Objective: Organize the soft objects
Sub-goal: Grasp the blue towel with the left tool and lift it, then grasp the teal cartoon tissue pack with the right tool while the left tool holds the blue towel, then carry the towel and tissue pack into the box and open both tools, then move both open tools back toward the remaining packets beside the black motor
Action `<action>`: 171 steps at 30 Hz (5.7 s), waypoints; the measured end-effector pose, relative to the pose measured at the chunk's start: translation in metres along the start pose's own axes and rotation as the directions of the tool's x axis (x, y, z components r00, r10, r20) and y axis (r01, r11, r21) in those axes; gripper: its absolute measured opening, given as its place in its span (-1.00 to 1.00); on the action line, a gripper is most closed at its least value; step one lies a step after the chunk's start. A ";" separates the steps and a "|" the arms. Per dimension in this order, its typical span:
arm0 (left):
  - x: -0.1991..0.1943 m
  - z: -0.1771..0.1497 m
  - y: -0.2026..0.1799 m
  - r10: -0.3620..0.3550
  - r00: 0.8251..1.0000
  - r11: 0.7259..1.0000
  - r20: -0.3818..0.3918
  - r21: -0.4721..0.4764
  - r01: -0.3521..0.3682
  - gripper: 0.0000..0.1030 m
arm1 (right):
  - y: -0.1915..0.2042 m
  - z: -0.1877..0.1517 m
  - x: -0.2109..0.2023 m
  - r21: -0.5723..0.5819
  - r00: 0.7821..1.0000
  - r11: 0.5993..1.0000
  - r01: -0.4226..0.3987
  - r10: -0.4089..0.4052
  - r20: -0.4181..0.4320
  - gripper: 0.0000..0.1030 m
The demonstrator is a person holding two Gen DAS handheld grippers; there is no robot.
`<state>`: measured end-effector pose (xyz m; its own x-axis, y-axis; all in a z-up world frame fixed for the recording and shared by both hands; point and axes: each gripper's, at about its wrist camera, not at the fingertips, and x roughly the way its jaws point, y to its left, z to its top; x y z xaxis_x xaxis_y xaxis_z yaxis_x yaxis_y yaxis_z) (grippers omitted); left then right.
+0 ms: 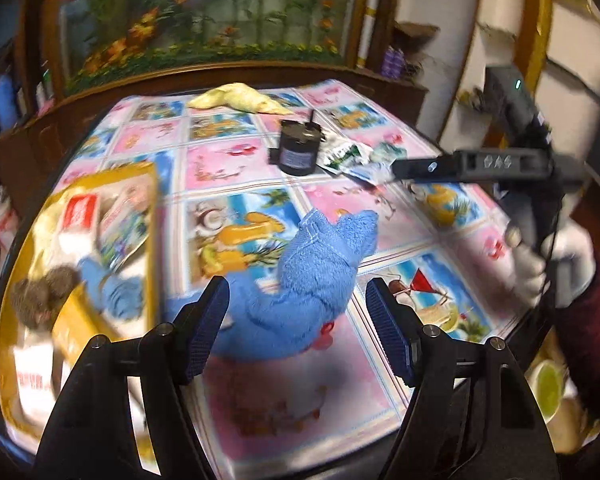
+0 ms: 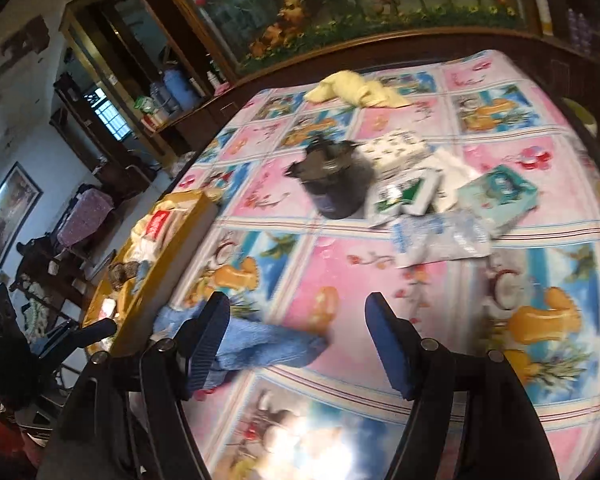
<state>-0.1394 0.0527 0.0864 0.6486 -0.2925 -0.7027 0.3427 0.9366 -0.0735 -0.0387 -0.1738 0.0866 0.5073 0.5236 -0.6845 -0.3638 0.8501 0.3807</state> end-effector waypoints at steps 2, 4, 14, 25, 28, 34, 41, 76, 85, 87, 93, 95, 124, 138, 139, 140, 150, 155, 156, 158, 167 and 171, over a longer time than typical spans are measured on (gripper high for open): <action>0.020 0.007 -0.010 0.018 1.000 0.997 -0.025 0.075 -0.016 0.38 | -0.024 -0.001 -0.015 0.031 0.998 0.998 0.058 -0.058 0.016 0.37; 0.037 0.012 -0.018 0.011 0.999 0.990 -0.036 0.141 -0.006 0.38 | -0.050 0.001 -0.024 0.093 0.996 0.992 0.087 -0.090 0.027 0.37; 0.106 0.015 -0.029 0.009 0.985 0.989 -0.170 0.149 0.016 0.38 | -0.102 0.048 0.006 0.167 0.982 0.968 0.190 -0.189 -0.020 0.37; 0.112 0.014 -0.029 -0.043 0.980 0.995 -0.196 0.077 0.059 0.19 | -0.137 0.080 0.057 0.376 0.919 0.839 0.393 -0.369 -0.136 0.37; 0.114 0.014 -0.032 -0.047 0.979 0.995 -0.198 0.075 0.063 0.29 | -0.132 0.088 0.069 0.368 0.911 0.833 0.412 -0.386 -0.147 0.38; 0.111 0.016 -0.032 -0.077 0.981 0.996 -0.179 0.027 0.083 -0.15 | -0.126 0.088 0.074 0.330 0.918 0.857 0.396 -0.378 -0.122 -0.14; 0.087 0.017 -0.021 -0.186 0.976 0.980 -0.110 -0.092 0.176 -0.19 | -0.128 0.072 0.038 0.347 0.949 0.885 0.311 -0.312 -0.055 -0.55; -0.126 -0.009 0.117 -0.014 0.947 0.885 0.321 -0.437 0.161 -0.19 | -0.098 0.033 -0.048 0.324 0.920 0.895 0.308 -0.366 0.137 -0.30; -0.132 -0.024 0.164 0.061 0.947 0.825 0.316 -0.549 0.130 -0.18 | 0.006 0.051 -0.044 0.133 0.976 0.987 0.093 -0.117 0.184 -0.30; -0.134 -0.022 0.172 0.069 0.943 0.815 0.325 -0.563 0.134 -0.18 | 0.040 0.052 -0.031 0.074 0.987 0.997 0.022 -0.033 0.155 -0.30; -0.146 -0.002 0.205 0.078 0.912 0.781 0.402 -0.594 0.195 -0.18 | 0.137 0.053 0.025 -0.036 0.980 0.979 -0.200 0.200 0.016 -0.31; -0.148 0.002 0.215 0.078 0.900 0.778 0.429 -0.590 0.214 -0.18 | 0.162 0.047 0.045 -0.053 0.969 0.967 -0.248 0.247 -0.027 -0.30; -0.114 -0.038 0.182 0.665 0.744 0.624 0.063 -0.595 -0.507 0.36 | 0.251 -0.024 0.097 -0.334 0.985 0.929 -0.161 0.132 -0.108 0.20; -0.108 -0.003 0.080 0.710 0.668 0.698 0.224 -0.349 -0.625 0.61 | 0.147 -0.019 0.008 -0.299 0.946 0.931 0.207 -0.113 0.304 0.65; -0.104 -0.001 0.075 0.702 0.678 0.707 0.219 -0.331 -0.625 0.61 | 0.132 -0.016 0.006 -0.265 0.949 0.942 0.207 -0.128 0.287 0.65; -0.100 0.002 0.070 0.693 0.688 0.716 0.214 -0.311 -0.625 0.61 | 0.120 -0.015 0.004 -0.233 0.950 0.949 0.211 -0.143 0.277 0.65; -0.047 0.024 0.032 0.628 0.769 0.776 0.118 -0.177 -0.606 0.61 | 0.024 -0.009 -0.014 -0.013 0.947 0.970 0.243 -0.234 0.219 0.65; -0.026 0.030 0.025 0.614 0.785 0.787 0.081 -0.142 -0.600 0.61 | 0.003 -0.010 -0.014 0.018 0.947 0.969 0.246 -0.244 0.208 0.65; -0.021 0.032 0.024 0.608 0.790 0.791 0.075 -0.137 -0.596 0.61 | 0.000 -0.009 -0.012 0.025 0.948 0.969 0.247 -0.246 0.204 0.65; -0.013 0.034 0.020 0.600 0.797 0.798 0.066 -0.123 -0.590 0.61 | -0.008 -0.008 -0.011 0.034 0.949 0.969 0.247 -0.248 0.196 0.65; 0.040 0.033 0.011 0.374 0.926 0.918 -0.052 -0.119 -0.378 0.61 | -0.048 0.014 -0.007 0.103 0.938 0.951 0.291 -0.305 0.165 0.65; 0.072 0.027 0.002 0.234 0.964 0.960 -0.123 -0.128 -0.250 0.61 | -0.072 0.043 0.001 0.148 0.939 0.942 0.300 -0.319 0.132 0.65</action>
<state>-0.0739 0.0283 0.0545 0.6222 -0.0387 -0.7819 0.0800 0.9967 0.0143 0.0217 -0.2322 0.0850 0.6951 0.2274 -0.6821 -0.0753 0.9665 0.2454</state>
